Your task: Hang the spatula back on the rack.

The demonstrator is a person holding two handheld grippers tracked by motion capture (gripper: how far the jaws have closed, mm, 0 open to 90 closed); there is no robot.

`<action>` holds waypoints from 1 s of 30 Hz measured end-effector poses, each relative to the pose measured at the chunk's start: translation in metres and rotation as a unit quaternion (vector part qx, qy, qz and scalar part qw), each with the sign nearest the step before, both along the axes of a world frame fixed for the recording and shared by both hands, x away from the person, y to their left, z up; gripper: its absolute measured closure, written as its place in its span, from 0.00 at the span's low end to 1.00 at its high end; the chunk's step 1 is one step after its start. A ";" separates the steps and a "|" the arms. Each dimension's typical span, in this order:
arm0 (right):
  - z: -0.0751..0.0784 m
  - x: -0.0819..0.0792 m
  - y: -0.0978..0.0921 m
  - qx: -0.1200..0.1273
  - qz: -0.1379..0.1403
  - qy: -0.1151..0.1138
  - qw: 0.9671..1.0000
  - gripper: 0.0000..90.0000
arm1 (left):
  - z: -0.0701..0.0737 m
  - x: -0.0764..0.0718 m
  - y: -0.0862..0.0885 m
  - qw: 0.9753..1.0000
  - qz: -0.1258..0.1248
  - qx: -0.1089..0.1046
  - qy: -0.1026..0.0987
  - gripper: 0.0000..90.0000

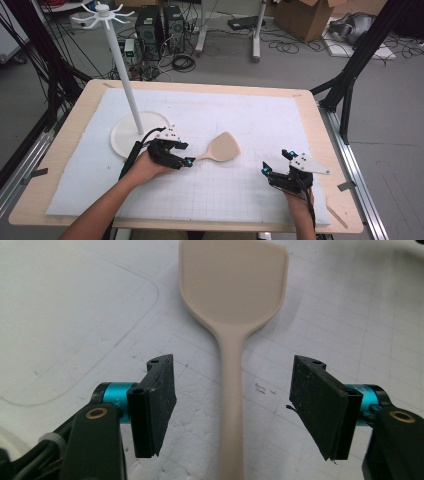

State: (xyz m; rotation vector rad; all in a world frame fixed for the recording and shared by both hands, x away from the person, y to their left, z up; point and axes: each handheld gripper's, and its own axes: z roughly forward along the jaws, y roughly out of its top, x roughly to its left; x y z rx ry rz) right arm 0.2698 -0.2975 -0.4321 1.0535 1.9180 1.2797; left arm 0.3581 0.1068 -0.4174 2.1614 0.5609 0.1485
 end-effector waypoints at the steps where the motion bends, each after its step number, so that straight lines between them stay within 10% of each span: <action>1: 0.000 0.000 0.000 -0.001 0.001 0.000 1.000 0.19 | -0.002 0.001 -0.002 1.000 0.003 0.005 0.005 0.39; 14: 0.000 0.000 -0.001 -0.002 0.003 0.004 1.000 0.19 | -0.017 0.008 -0.019 0.997 0.002 0.068 0.037 0.53; 30: 0.001 0.000 -0.002 -0.002 0.002 0.001 1.000 0.19 | -0.016 0.006 -0.022 0.995 -0.020 0.090 0.026 0.86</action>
